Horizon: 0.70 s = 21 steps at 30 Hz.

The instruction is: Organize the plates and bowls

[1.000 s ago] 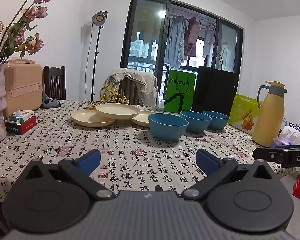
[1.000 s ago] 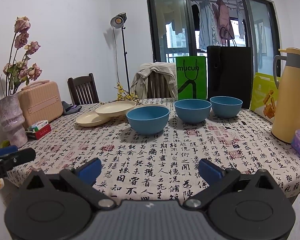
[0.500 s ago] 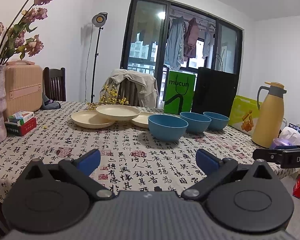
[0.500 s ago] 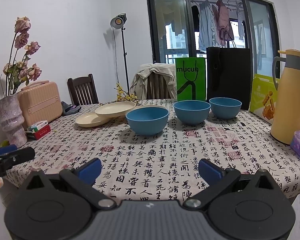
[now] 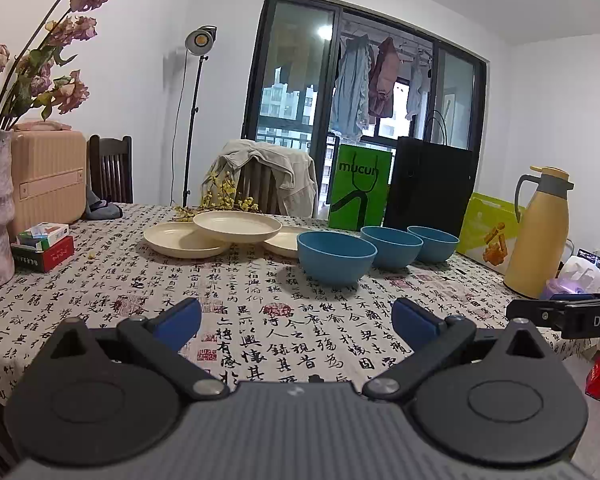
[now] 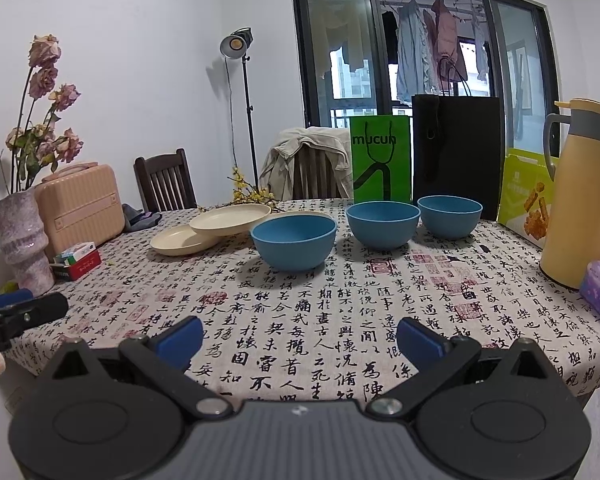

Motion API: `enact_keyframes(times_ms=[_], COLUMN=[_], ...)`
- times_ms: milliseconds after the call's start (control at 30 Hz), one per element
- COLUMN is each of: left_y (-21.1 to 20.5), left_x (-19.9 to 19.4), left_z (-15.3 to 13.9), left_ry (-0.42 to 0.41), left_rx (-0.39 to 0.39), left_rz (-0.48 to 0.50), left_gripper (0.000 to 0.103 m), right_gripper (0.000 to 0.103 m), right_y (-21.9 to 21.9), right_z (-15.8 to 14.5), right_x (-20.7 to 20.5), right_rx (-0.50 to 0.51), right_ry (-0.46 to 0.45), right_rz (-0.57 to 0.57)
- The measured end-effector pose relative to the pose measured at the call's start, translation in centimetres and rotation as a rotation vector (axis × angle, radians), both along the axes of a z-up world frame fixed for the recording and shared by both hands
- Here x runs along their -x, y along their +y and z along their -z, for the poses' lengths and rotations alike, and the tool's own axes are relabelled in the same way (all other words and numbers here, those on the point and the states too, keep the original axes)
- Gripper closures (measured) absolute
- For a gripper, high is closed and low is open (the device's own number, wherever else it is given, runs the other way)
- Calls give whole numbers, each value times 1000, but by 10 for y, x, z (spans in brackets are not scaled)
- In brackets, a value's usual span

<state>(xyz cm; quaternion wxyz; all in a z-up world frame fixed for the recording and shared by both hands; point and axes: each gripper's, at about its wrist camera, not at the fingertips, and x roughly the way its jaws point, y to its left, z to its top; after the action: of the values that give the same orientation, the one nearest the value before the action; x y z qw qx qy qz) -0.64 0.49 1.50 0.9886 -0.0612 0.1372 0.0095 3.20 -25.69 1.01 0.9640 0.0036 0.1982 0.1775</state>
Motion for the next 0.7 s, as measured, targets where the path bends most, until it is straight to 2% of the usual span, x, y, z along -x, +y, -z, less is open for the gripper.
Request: enact_keyframes(times_ms=[700], left_y=[1], left_x=[-3], left_z=[2], left_ry=[0], left_rx=[1], left_rz=[-6], left_gripper=[0], right_gripper=[0], right_y=[6], right_z=[3], right_x=[-8], right_rx=[40], right_ry=[2], right_rz=[7])
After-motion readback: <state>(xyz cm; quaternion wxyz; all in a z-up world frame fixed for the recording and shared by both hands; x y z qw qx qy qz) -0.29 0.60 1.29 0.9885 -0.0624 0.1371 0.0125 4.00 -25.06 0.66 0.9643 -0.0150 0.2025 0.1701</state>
